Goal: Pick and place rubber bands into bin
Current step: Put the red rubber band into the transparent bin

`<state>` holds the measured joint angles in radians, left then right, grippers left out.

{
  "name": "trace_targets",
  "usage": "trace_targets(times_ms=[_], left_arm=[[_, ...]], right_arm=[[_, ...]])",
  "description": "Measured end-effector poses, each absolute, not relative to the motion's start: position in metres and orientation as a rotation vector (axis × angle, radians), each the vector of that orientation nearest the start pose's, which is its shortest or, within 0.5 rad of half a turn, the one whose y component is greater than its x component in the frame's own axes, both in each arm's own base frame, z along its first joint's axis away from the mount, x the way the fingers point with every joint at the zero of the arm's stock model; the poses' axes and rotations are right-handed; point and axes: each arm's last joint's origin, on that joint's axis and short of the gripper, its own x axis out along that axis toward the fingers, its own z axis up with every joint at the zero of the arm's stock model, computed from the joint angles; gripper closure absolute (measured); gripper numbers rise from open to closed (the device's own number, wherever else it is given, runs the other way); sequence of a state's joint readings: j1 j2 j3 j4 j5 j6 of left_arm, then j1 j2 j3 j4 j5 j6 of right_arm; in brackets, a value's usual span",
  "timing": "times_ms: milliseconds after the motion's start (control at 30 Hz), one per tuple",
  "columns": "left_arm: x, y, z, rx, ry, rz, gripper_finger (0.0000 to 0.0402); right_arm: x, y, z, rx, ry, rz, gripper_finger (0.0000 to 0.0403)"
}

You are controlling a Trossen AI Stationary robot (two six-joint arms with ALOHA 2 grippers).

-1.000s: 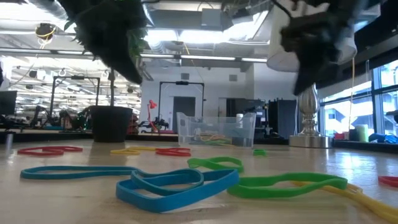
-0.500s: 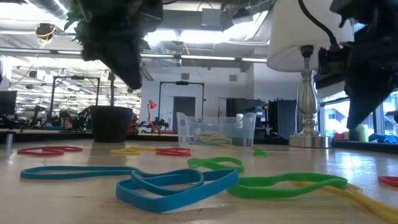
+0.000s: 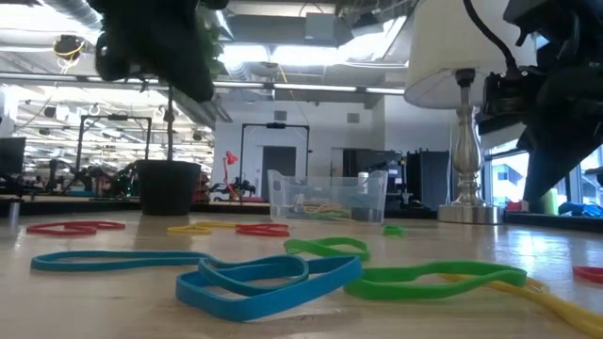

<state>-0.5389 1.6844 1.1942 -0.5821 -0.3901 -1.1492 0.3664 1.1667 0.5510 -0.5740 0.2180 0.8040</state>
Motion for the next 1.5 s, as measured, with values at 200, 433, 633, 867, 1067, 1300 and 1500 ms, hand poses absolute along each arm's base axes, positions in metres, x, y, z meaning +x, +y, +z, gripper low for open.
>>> trace_targets(times_ms=[200, 433, 633, 867, 1067, 1300, 1500], left_arm=[[0.295, -0.168, 0.212, -0.564, 0.928, 0.423, 0.04], [0.271, -0.154, 0.202, -0.646, 1.134, 0.713, 0.04], [0.25, -0.139, 0.199, -0.729, 1.157, 1.09, 0.0396], [0.25, -0.122, 0.182, -0.857, 1.179, 1.202, 0.0333], [0.245, -0.097, 0.163, -0.943, 1.262, 1.328, 0.0253], [0.247, -0.071, 0.153, -0.953, 1.188, 1.411, 0.0209], [0.251, -0.058, 0.135, -1.064, 1.152, 1.329, 0.0219]], right_arm=[[0.178, 0.062, 0.165, 0.377, 1.088, -0.319, 0.0394], [0.179, 0.062, 0.166, 0.384, 1.075, -0.312, 0.0392], [0.179, 0.062, 0.166, 0.383, 1.074, -0.311, 0.0392], [0.18, 0.062, 0.166, 0.384, 1.072, -0.309, 0.0391], [0.182, 0.063, 0.167, 0.378, 1.052, -0.288, 0.0391], [0.184, 0.064, 0.169, 0.392, 1.025, -0.275, 0.0391], [0.185, 0.064, 0.169, 0.395, 1.021, -0.275, 0.0391]])
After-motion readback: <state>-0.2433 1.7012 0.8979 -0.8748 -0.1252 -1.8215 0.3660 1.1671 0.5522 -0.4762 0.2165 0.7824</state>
